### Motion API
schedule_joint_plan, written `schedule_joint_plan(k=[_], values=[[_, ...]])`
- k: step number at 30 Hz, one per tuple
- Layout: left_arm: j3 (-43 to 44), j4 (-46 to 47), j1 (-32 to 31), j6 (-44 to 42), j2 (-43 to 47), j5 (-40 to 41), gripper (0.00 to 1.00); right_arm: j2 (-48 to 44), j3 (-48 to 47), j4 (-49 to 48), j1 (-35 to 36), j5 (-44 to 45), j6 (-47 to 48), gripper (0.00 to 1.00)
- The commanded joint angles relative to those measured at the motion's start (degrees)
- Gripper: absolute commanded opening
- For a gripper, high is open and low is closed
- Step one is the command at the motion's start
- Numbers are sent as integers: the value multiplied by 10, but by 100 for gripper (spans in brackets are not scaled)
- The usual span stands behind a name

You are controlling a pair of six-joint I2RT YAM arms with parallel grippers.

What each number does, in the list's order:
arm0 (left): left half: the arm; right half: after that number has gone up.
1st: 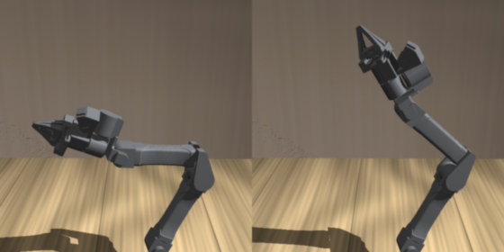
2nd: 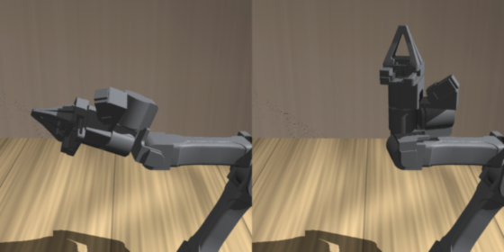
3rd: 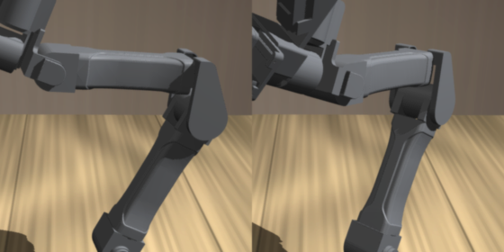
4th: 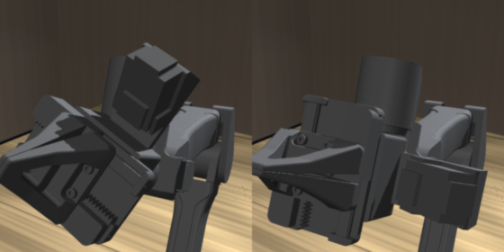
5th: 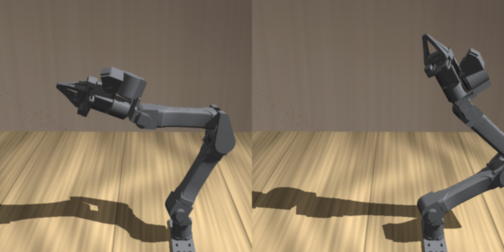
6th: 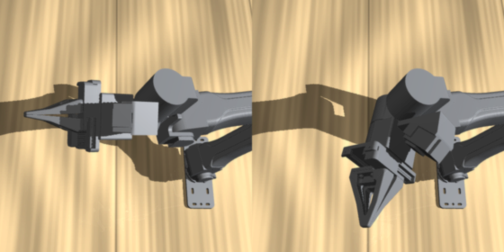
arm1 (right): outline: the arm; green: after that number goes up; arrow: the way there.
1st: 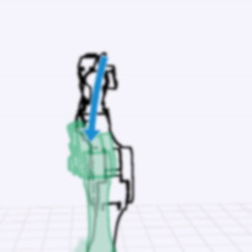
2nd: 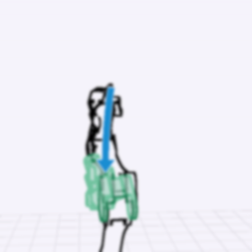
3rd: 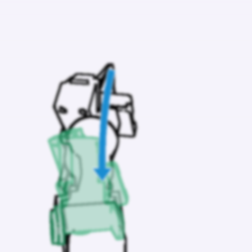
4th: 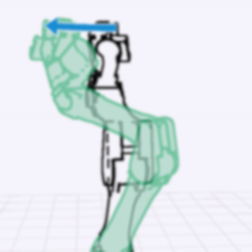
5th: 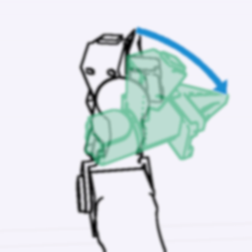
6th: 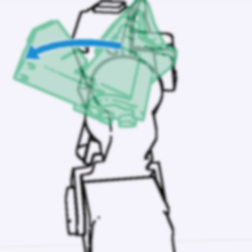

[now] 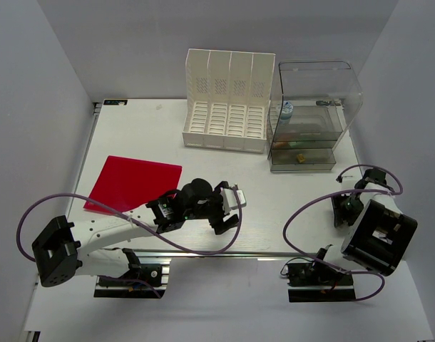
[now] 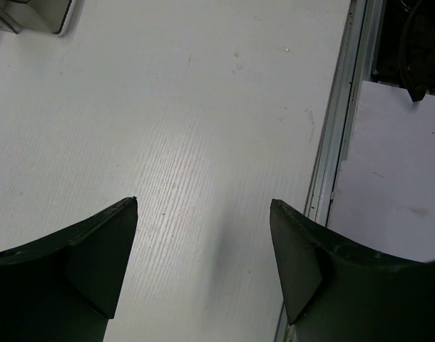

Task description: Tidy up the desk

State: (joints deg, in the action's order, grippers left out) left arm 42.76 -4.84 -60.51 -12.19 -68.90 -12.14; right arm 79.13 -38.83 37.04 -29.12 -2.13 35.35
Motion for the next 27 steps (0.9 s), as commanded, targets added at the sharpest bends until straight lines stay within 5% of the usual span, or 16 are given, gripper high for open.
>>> schedule_joint_plan(k=[1, 11, 18, 27], values=[[-2, 7, -2, 0, 5, 10, 84, 45, 50, -85, -1, -3, 13, 54], [-3, 4, -2, -4, 17, 27, 85, 47, 47, -90, 4, -30, 40, 48], [-3, 6, -2, -2, 12, 21, 85, 73, 21, -72, 14, -56, 36, 64], [-6, 6, -2, -2, 18, 24, 85, 94, 17, -71, 31, -67, 6, 55]])
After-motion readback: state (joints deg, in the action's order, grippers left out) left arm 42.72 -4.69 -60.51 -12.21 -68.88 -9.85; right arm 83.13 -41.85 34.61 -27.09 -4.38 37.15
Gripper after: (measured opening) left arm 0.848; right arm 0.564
